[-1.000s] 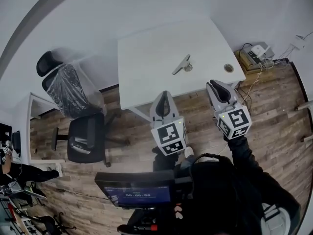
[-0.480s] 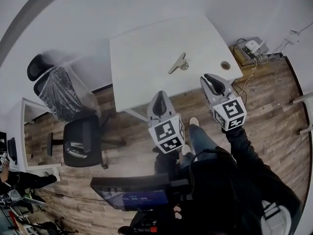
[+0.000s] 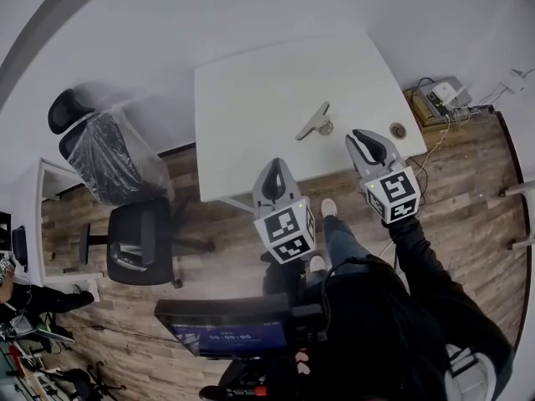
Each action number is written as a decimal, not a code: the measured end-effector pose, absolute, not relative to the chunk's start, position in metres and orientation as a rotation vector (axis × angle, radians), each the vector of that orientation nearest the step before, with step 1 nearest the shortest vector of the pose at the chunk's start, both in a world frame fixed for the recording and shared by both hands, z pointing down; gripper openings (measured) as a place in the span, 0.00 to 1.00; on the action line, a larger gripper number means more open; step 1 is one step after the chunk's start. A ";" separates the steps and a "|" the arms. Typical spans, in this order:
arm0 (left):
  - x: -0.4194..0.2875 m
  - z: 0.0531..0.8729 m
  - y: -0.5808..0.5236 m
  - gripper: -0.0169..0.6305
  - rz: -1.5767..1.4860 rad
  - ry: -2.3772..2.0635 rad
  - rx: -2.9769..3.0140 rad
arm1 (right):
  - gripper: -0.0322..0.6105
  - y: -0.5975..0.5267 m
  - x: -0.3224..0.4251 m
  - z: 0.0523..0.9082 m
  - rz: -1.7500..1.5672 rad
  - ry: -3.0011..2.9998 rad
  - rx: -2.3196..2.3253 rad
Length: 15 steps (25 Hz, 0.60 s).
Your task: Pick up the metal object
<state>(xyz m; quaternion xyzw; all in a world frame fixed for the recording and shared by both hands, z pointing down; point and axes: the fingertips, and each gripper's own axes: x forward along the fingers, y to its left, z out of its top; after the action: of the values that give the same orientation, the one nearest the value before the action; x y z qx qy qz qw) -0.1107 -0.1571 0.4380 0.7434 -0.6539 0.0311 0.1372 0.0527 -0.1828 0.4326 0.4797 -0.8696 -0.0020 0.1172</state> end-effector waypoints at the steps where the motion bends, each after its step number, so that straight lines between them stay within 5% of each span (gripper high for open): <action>1: -0.110 0.439 -0.165 0.03 0.092 -1.892 2.146 | 0.10 -0.190 0.053 0.436 -0.004 -2.541 1.393; 15: -0.083 0.469 -0.271 0.03 0.170 -1.886 2.082 | 0.12 -0.294 0.070 0.487 0.013 -2.503 1.194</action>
<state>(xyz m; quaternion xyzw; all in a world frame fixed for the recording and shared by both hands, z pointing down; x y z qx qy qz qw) -0.0831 -0.2712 0.4691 0.7300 -0.6611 0.0595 0.1628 0.0703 -0.2942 0.4868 0.4233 -0.8873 0.0046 0.1830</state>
